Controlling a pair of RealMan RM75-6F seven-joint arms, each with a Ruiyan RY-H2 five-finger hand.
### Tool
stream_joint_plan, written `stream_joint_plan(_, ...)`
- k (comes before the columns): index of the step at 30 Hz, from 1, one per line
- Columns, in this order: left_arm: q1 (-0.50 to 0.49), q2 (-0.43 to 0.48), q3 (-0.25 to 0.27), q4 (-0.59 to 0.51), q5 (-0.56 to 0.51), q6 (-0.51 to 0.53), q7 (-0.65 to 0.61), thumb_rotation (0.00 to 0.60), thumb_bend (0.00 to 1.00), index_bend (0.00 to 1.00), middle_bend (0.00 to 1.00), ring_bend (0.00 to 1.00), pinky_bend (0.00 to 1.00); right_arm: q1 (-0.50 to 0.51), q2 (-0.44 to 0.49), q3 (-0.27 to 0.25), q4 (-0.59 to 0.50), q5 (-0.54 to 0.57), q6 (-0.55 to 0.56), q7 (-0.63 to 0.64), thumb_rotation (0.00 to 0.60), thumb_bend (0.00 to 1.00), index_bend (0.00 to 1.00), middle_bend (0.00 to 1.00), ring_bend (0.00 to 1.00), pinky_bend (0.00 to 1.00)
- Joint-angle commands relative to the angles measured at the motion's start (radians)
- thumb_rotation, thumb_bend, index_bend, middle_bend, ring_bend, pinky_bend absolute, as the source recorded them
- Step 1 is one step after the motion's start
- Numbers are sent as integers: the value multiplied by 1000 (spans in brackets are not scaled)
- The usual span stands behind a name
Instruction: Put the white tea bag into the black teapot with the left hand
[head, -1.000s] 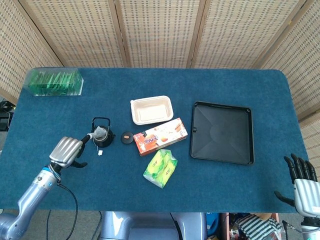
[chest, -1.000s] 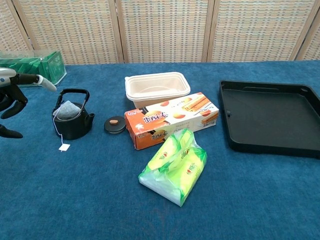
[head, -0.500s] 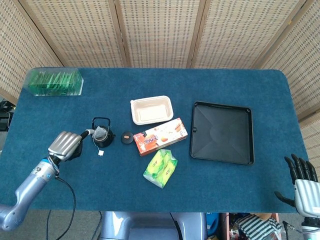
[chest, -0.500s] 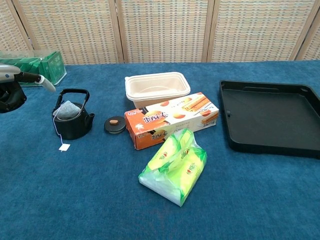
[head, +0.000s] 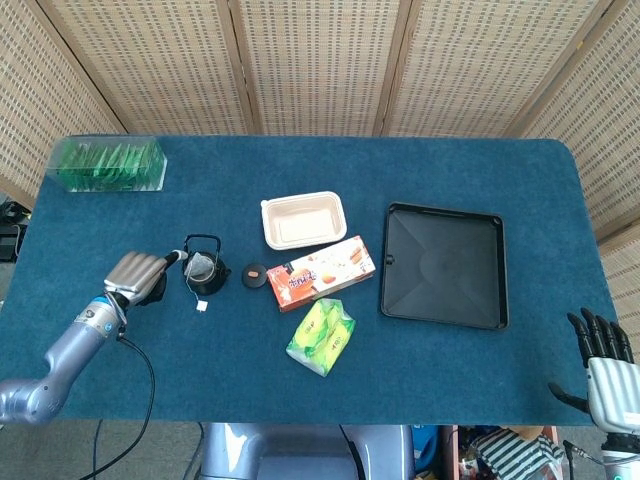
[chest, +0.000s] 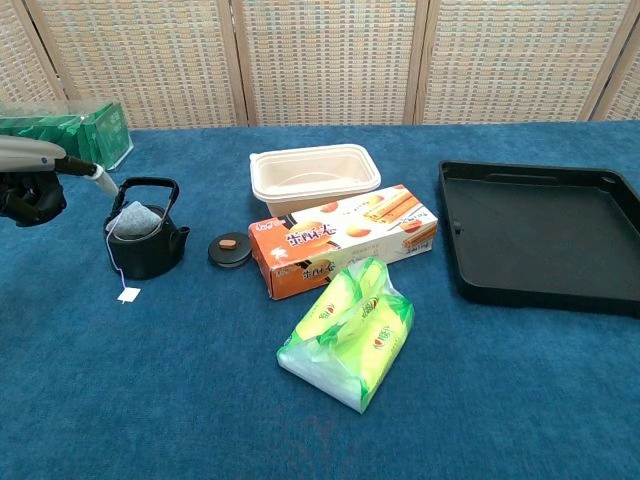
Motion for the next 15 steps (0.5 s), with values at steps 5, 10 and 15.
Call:
stream_joint_plan(5, -49, -28, 17, 37, -61, -49, 16, 600, 1000, 151, 788, 748, 726, 2, 2, 1, -4, 3, -4, -4, 600, 16, 97, 112, 0, 91)
stream_joint_plan(10, -79, -40, 35, 46, -101, -68, 29, 600, 1000, 151, 788, 748, 726, 3, 0, 0, -2, 6, -9, -1, 600, 16, 96, 112, 0, 90)
stream_joint_plan(15, -104, -44, 51, 45, -128, -76, 32, 600, 1000, 151, 788, 748, 726, 2, 1, 0, -1, 8, -10, 1, 600, 17, 97, 111, 0, 90)
